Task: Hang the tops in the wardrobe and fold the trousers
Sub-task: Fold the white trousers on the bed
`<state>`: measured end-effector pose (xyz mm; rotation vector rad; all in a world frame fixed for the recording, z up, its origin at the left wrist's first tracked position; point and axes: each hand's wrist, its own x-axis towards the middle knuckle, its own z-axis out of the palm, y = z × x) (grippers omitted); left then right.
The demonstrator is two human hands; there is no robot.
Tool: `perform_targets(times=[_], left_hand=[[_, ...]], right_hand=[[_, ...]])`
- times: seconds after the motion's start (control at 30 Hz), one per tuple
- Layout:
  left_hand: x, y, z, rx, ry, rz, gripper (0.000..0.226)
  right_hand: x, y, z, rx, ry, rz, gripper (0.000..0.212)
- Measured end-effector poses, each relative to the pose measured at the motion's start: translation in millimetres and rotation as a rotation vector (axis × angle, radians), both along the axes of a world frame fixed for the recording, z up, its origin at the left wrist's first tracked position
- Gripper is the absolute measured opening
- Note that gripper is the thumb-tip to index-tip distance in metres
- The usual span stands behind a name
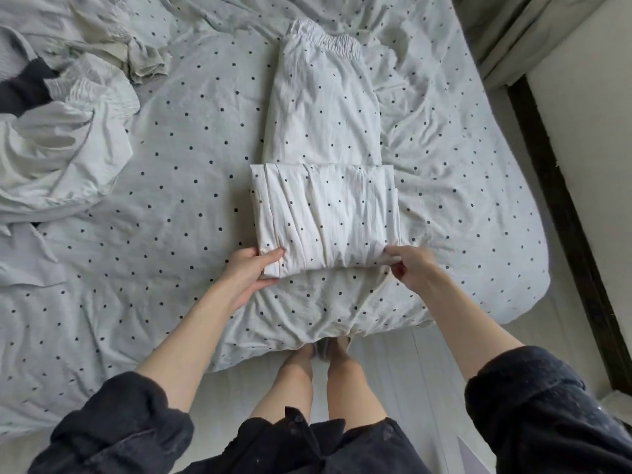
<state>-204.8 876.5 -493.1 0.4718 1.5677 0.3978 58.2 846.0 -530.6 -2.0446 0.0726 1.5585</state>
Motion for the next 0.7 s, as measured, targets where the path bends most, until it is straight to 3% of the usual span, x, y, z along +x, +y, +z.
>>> perform_targets(times=[0.1,0.2,0.37,0.6,0.7], left_hand=[[-6,-6,13,-0.067,-0.005,0.001,0.028],[-16,-22,25,-0.248,-0.053,-0.030,0.059],[-11,-32,51,-0.377,-0.127,-0.118,0.032],[15,20,93,-0.184,-0.114,-0.007,0.004],[24,48,104,-0.101,-0.130,0.127,0.027]], right_hand=[[5,-15,23,-0.018,0.076,0.049,0.019],[17,-42,40,-0.155,0.211,0.109,0.021],[47,-64,67,-0.316,0.346,0.302,0.026],[71,-9,112,-0.184,0.309,0.395,0.032],[76,26,131,-0.106,0.256,0.358,0.043]])
